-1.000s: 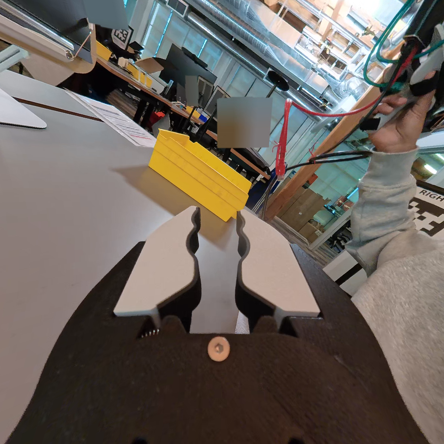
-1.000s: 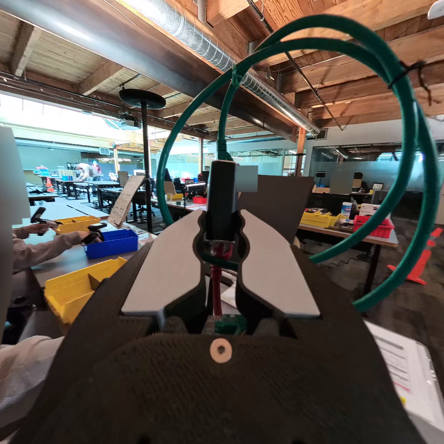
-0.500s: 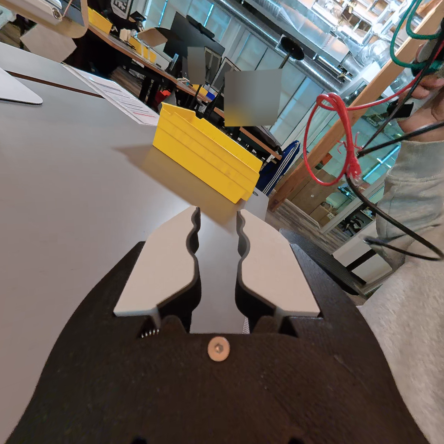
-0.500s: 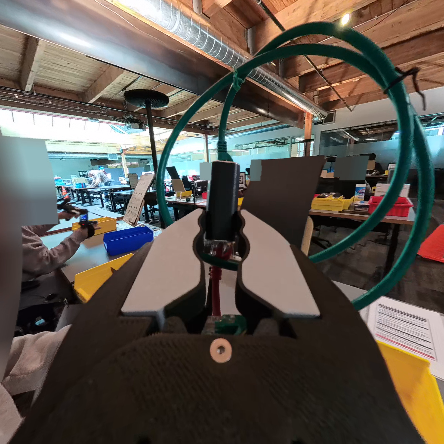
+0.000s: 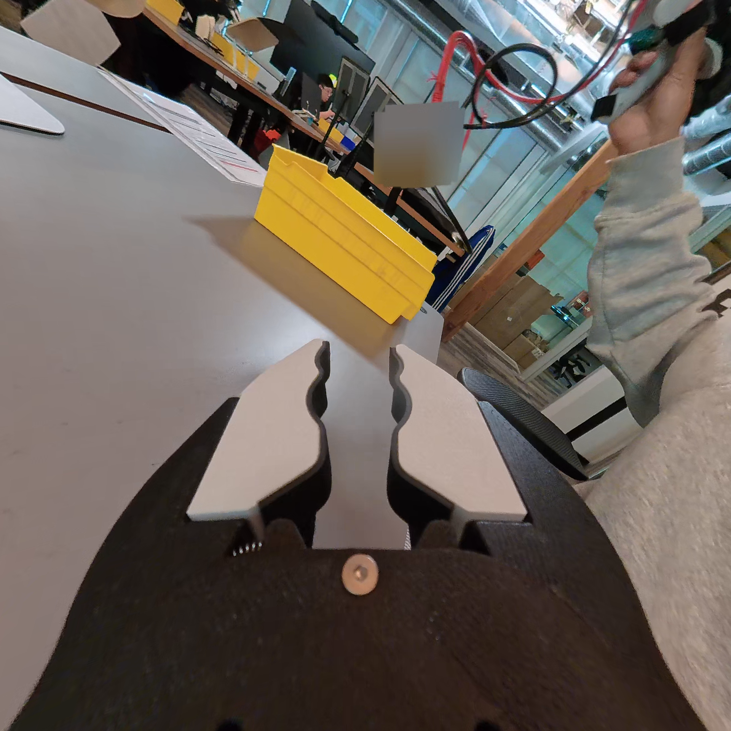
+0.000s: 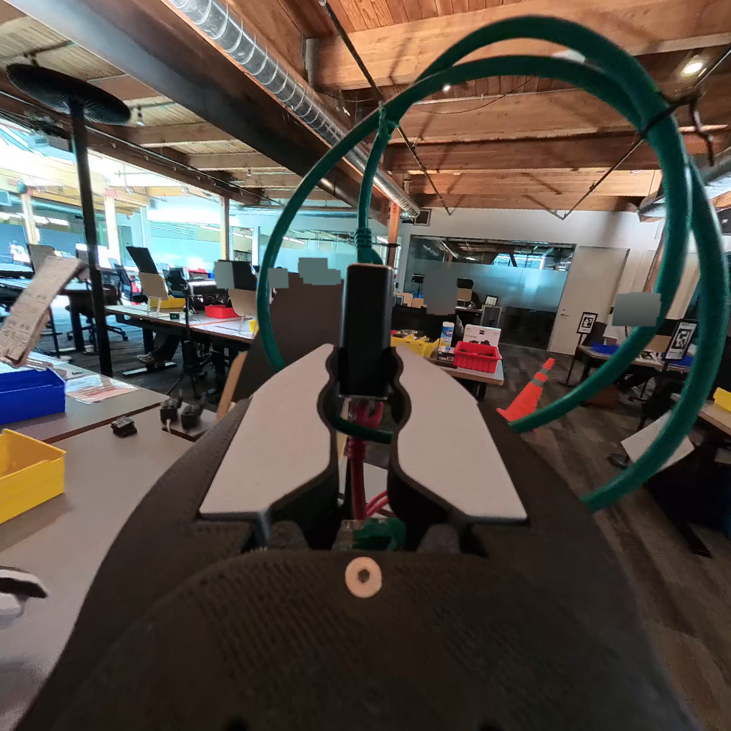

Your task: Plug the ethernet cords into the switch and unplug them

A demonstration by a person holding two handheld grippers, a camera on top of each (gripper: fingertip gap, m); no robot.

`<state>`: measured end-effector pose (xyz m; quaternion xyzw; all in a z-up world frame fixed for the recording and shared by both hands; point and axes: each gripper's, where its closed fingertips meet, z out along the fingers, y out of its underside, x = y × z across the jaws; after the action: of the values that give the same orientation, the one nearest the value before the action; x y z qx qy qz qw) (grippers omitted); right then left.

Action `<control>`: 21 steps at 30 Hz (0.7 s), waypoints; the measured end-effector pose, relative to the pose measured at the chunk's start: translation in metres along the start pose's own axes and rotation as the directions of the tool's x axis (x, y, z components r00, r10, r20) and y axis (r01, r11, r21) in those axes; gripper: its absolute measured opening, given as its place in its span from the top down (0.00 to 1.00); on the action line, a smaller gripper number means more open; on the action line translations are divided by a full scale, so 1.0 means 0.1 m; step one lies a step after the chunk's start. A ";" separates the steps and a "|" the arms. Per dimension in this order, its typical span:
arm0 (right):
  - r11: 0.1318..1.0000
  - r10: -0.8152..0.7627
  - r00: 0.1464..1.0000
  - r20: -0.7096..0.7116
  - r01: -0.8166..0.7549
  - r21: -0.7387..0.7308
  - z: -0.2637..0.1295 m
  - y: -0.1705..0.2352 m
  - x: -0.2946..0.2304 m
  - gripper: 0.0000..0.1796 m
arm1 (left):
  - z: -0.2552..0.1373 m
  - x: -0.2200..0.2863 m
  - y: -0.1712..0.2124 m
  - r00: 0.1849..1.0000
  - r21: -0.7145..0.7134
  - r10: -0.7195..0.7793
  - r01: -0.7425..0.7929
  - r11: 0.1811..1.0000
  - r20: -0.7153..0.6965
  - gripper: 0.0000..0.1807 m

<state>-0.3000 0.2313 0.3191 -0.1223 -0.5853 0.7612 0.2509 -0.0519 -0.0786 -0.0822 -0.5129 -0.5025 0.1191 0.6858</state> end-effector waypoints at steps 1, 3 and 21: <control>1.000 -0.009 1.000 -0.011 0.009 -0.029 0.06 0.13 0.08 0.87 | 0.00 -0.01 0.01 1.000 -0.001 -0.003 0.003 1.000 -0.001 0.84; 0.995 -0.031 0.999 -0.040 0.027 -0.092 0.15 0.46 0.21 0.87 | 0.00 -0.02 0.02 1.000 -0.004 -0.007 0.007 1.000 0.000 0.84; 0.877 0.002 0.999 -0.040 -0.021 -0.480 0.18 3.40 -0.05 0.87 | 0.01 -0.17 0.12 0.998 -0.023 -0.060 0.060 0.998 0.009 0.84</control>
<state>-0.3856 0.1502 -0.0001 -0.1989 -0.7499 0.5915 0.2193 -0.0560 -0.0841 -0.1019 -0.5050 -0.5221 0.0946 0.6807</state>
